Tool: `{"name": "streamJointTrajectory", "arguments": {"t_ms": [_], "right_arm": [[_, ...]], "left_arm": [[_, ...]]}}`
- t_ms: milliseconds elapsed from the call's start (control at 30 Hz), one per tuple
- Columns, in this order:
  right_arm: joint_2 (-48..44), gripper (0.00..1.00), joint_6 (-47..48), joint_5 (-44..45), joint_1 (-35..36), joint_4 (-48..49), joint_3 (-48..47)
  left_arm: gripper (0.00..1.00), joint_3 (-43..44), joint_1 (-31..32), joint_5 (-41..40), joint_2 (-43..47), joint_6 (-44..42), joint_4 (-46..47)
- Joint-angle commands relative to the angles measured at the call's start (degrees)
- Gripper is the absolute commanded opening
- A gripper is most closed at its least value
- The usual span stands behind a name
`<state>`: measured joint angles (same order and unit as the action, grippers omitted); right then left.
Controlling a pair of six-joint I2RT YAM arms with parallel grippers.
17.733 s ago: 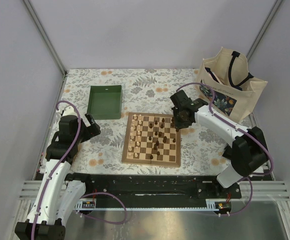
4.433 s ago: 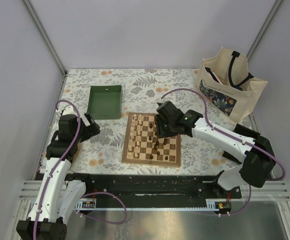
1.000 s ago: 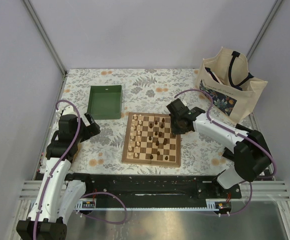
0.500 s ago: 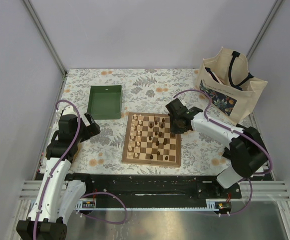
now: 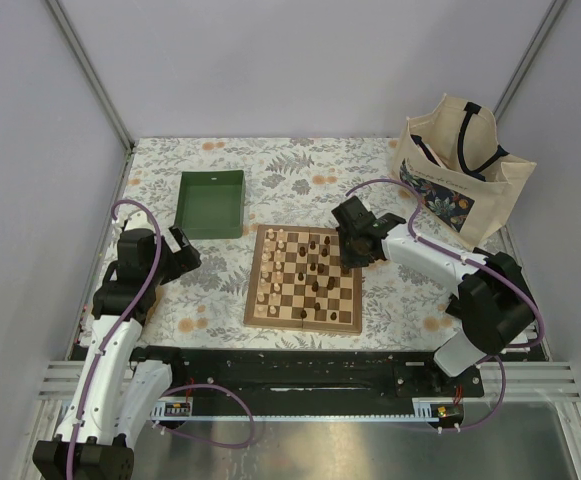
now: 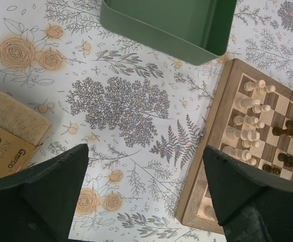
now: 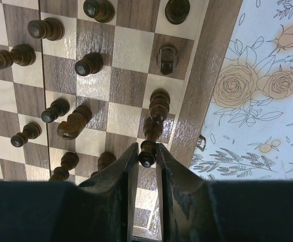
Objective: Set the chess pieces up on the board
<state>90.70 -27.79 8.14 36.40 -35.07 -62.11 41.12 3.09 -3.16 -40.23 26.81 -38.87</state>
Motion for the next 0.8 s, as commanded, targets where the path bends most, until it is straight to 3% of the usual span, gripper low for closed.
{"name": "streamJointTrajectory", "arguments": {"t_ms": [0,267,767], "right_arm": [[0.4,0.29,0.9,-1.4,-0.3,-0.2,-0.4],[-1.3,0.41,1.9,-0.8,-0.4,-2.1,-2.2],[-8.7,0.49,2.3,-1.4,-0.4,-4.4,-4.8]], "left_arm": [[0.99,0.9,-0.3,1.0,0.1,-0.4,2.8],[0.99,0.9,-0.4,1.0,0.3,-0.4,2.8],[0.99,1.0,-0.3,1.2,0.1,-0.4,2.8]]}}
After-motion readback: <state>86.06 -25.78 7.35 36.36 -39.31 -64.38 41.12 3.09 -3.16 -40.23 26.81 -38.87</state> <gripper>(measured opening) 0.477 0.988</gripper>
